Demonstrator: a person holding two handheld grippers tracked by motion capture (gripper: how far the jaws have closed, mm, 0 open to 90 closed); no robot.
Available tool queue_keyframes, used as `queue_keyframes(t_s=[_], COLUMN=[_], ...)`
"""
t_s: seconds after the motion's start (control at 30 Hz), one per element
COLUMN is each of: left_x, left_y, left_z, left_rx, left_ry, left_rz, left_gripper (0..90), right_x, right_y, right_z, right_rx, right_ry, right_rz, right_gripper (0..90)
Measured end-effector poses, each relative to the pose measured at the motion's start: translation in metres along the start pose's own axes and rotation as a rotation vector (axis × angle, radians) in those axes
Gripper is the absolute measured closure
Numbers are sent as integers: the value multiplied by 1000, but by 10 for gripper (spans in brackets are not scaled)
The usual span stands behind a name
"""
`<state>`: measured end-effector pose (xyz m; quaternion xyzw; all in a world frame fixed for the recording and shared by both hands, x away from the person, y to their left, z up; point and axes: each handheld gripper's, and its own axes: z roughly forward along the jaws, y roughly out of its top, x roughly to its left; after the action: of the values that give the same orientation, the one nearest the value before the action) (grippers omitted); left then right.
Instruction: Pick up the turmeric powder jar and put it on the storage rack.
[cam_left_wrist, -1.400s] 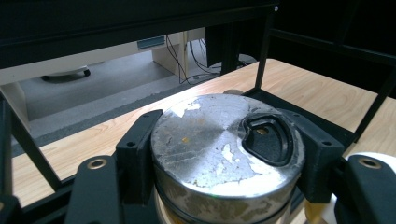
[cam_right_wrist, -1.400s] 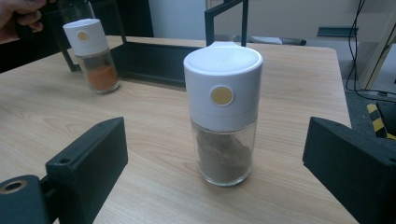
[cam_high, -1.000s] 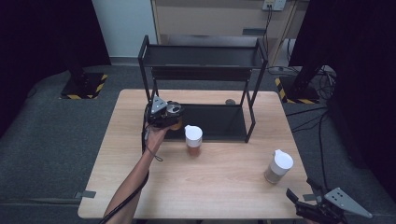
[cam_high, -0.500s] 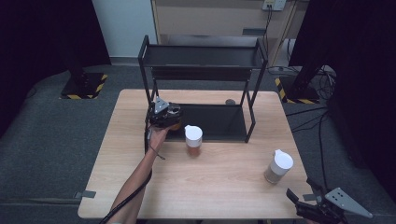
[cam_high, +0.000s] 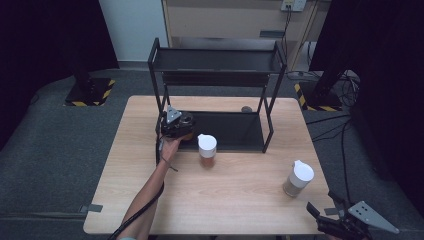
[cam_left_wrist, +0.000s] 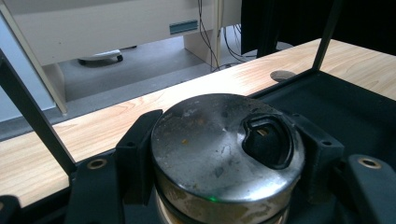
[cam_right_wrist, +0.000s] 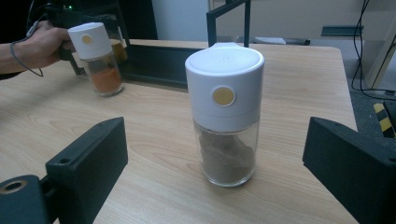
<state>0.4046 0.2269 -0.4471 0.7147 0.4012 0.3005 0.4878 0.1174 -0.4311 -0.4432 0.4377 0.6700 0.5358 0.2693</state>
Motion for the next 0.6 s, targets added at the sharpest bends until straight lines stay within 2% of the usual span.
queue_keyframes(t_s=[0.3, 0.6], left_x=[0, 3], left_y=[-7, -16], left_z=[1, 1], left_rx=[-6, -34], left_ry=[2, 0], left_rz=[-3, -41], left_gripper=[339, 337], right_x=[0, 0], right_y=[0, 0], right_z=[0, 0], right_rx=[0, 0], right_ry=[1, 2], right_rz=[0, -1], right_gripper=[66, 66])
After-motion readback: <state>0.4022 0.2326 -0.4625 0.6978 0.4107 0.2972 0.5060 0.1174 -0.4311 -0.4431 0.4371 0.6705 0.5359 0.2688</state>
